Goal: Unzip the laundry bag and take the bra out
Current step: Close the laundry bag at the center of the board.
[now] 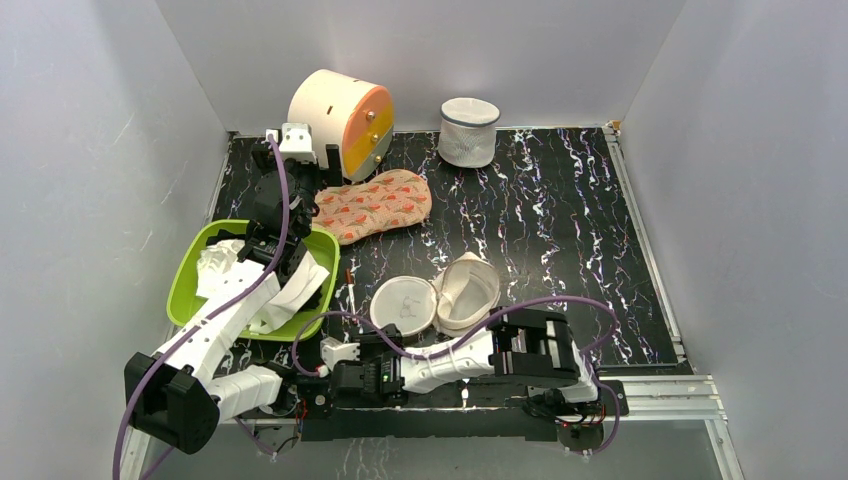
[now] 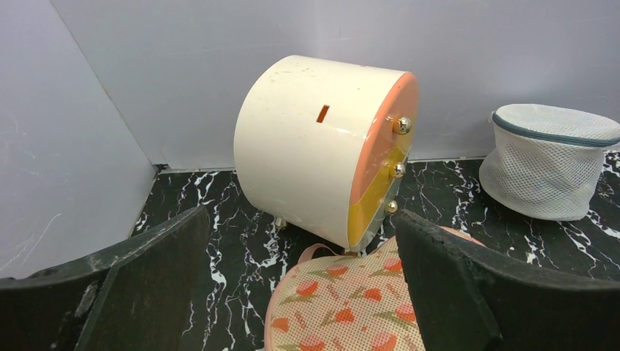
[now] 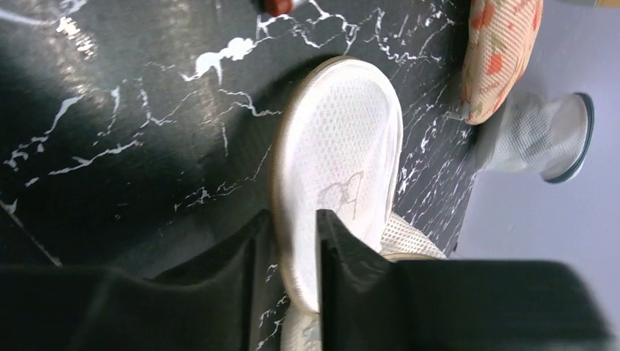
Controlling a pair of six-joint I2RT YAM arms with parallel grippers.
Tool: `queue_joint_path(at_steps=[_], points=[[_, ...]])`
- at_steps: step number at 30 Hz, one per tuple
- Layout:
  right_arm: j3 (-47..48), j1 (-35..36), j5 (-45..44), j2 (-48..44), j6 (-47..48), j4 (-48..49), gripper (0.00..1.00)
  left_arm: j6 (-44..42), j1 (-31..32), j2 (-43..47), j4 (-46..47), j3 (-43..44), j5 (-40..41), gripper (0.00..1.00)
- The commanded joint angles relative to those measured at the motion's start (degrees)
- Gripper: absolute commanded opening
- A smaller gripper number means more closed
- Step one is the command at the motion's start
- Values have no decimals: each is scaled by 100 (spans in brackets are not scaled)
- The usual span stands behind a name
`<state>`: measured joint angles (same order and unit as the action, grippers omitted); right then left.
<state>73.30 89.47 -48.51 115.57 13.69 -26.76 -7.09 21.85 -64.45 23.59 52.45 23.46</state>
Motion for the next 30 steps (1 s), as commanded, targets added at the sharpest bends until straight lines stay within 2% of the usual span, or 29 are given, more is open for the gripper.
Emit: queue_joint_path(at_steps=[1,6,14,18,20,25,30], points=[[43,-23,-458,-340,-386,338,20,-42,-31,42,186,-14,88,98],[-169,-184,136,-1177,-857,489,0,-29,-43,11,162,2,93,98],[-1292,-822,973,-3329,-2332,1206,0,43,-92,-27,108,41,110,98],[-2278,-1401,1341,-4460,-3523,2067,0,136,-118,-80,42,73,24,98],[-2730,-1571,1182,-4953,-4362,2290,0,172,-124,-104,32,73,8,98],[-3711,-1950,552,-6051,-6443,1962,0,255,-130,-171,-21,110,-62,98],[-4250,-2188,308,-6730,-7956,1124,0,348,-135,-234,-74,128,-144,98]])
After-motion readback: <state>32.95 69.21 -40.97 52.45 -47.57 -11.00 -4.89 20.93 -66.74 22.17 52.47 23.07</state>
